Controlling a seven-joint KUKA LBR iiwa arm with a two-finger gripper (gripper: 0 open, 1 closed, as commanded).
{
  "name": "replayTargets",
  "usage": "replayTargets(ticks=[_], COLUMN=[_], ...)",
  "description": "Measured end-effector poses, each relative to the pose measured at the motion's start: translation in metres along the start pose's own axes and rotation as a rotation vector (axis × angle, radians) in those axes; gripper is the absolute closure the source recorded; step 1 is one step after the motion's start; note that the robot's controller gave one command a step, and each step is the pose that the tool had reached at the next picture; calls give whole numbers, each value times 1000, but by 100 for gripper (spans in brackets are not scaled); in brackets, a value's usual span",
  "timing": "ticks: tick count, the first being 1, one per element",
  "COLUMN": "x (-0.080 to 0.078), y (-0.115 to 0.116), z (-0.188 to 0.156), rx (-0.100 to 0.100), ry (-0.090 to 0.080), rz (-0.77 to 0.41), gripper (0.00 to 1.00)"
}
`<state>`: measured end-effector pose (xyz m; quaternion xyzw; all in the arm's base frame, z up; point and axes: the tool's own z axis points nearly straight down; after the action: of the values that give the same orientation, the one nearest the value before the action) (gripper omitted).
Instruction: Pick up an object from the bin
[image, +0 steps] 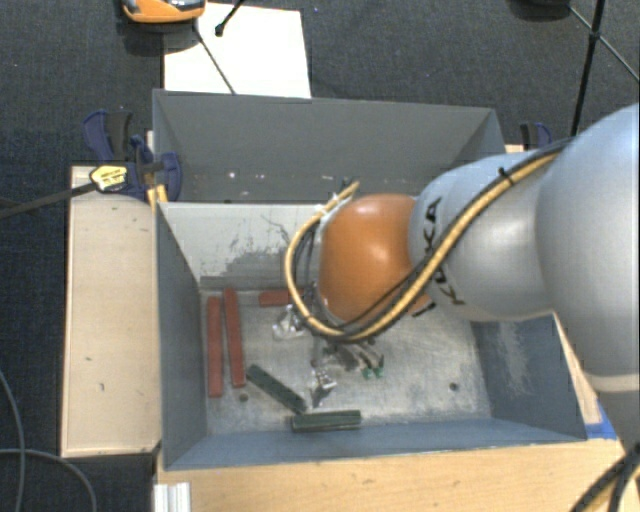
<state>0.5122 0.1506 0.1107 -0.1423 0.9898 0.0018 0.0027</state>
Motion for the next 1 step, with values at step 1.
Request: replayTargets(ticks=[1], x=[29], y=[9], z=[35], rx=[5], ry=[-3], rz=[62], gripper=[100])
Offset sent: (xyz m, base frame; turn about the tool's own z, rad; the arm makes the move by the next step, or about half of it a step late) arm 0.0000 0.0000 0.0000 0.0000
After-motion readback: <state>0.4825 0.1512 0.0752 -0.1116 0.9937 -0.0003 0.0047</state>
